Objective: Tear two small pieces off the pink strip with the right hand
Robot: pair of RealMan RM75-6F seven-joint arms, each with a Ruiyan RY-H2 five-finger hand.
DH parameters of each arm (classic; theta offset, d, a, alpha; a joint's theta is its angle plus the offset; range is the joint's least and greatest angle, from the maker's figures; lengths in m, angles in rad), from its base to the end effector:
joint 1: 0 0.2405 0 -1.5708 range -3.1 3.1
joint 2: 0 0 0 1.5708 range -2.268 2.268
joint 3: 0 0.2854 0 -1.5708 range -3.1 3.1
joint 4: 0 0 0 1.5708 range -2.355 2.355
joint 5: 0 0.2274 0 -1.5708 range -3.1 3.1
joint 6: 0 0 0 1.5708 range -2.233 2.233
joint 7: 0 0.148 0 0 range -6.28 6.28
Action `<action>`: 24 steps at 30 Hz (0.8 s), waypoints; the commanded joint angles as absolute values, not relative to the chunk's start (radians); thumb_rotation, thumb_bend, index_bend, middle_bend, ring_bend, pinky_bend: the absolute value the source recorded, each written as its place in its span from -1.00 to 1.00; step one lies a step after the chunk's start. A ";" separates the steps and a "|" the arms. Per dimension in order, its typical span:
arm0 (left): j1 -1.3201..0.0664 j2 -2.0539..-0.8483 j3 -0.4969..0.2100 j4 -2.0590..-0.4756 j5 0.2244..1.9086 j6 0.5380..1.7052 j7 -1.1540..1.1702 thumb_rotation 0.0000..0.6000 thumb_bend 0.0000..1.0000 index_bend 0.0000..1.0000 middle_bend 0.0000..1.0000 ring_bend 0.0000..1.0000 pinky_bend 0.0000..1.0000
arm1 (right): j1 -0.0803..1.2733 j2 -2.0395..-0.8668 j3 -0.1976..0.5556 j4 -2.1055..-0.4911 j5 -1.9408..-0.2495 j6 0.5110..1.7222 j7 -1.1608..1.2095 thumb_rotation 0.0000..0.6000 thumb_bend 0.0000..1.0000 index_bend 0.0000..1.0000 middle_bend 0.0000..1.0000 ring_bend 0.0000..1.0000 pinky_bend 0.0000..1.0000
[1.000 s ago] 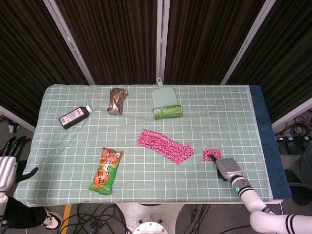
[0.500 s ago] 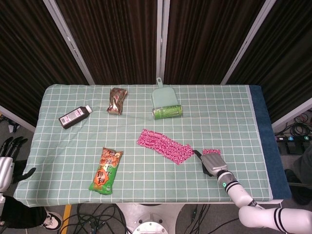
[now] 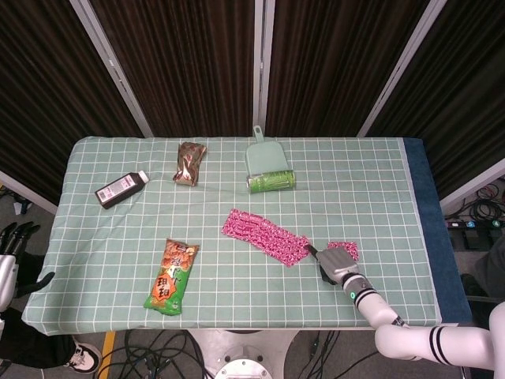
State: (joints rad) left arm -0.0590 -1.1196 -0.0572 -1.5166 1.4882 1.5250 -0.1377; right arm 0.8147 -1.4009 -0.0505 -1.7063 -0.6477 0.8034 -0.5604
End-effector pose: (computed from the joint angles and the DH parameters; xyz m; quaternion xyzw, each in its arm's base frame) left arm -0.3669 0.1824 0.1739 -0.5646 -0.3945 -0.4089 0.5986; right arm -0.2251 -0.3073 -0.0411 0.7846 -0.4814 0.1434 0.3634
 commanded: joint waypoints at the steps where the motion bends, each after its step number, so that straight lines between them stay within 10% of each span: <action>1: -0.059 -1.118 -0.059 -1.521 1.488 1.527 -0.134 1.00 -0.71 -0.72 -0.78 -0.91 -0.46 | 0.818 -1.396 -0.057 -1.715 -0.650 0.804 -0.558 1.00 1.00 -0.85 0.81 0.77 0.56; 24: -0.052 -1.100 -0.068 -1.548 1.486 1.547 -0.121 1.00 -0.71 -0.72 -0.78 -0.91 -0.46 | 0.808 -1.369 -0.139 -1.860 -0.765 0.835 -0.562 1.00 1.00 -0.85 0.81 0.77 0.56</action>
State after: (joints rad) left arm -0.0523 -1.0999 -0.0679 -1.5478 1.4856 1.5466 -0.1214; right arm 0.8037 -1.3678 -0.1382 -1.8566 -0.7640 0.8388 -0.5602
